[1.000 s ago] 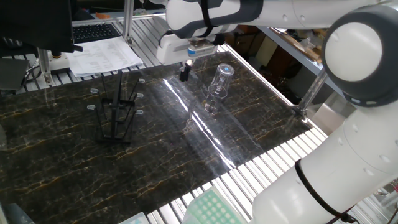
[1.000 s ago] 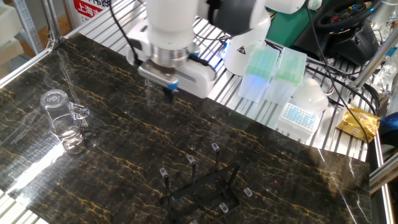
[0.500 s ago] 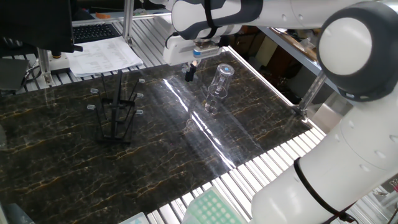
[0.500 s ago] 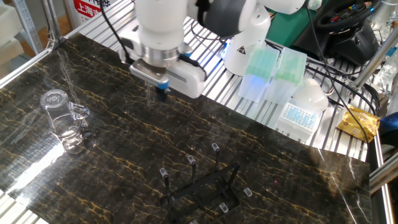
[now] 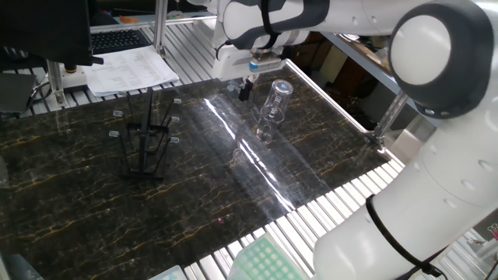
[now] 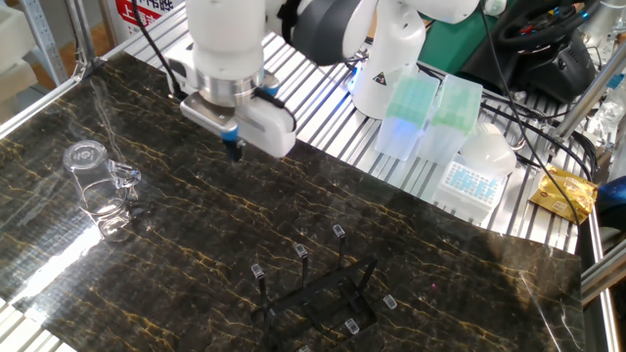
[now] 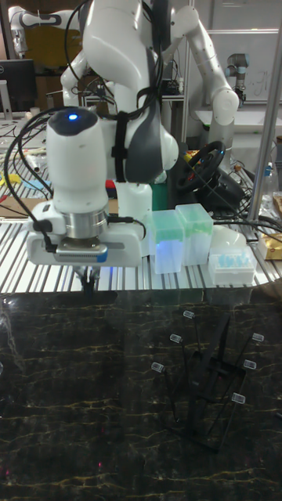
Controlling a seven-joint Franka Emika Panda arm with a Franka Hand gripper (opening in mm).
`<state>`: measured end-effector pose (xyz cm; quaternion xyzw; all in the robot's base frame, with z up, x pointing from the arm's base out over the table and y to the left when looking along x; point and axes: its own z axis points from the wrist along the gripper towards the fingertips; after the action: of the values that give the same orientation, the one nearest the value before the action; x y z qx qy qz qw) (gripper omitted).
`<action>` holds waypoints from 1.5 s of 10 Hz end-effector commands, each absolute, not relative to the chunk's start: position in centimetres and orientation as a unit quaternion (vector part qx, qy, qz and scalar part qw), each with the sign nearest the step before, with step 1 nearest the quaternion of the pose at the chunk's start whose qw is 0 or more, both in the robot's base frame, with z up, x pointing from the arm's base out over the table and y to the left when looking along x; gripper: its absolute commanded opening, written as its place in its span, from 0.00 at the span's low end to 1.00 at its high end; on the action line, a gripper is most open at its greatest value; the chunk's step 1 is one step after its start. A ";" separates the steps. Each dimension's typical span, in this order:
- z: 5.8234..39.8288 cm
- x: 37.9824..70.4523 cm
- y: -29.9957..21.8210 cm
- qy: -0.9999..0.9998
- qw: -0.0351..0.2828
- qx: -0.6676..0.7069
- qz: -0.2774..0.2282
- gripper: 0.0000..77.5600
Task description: Put the cup on the cup rack
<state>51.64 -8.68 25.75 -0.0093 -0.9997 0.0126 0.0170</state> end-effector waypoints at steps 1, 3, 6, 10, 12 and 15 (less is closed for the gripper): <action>25.6 53.1 -9.5 -1.000 0.011 -0.011 0.011 0.00; 26.0 53.9 -10.1 -1.000 0.010 -0.014 0.012 0.00; 25.6 54.0 -10.0 -1.000 0.003 -0.021 0.014 0.00; 25.4 54.0 -10.1 -0.999 0.004 -0.032 0.018 0.00; 25.4 53.9 -10.3 -0.999 0.005 -0.037 0.023 0.00; 25.4 53.9 -10.3 -0.999 0.009 -0.041 0.016 0.00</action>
<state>53.85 -10.29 25.25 -0.0358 -0.9991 0.0215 0.0104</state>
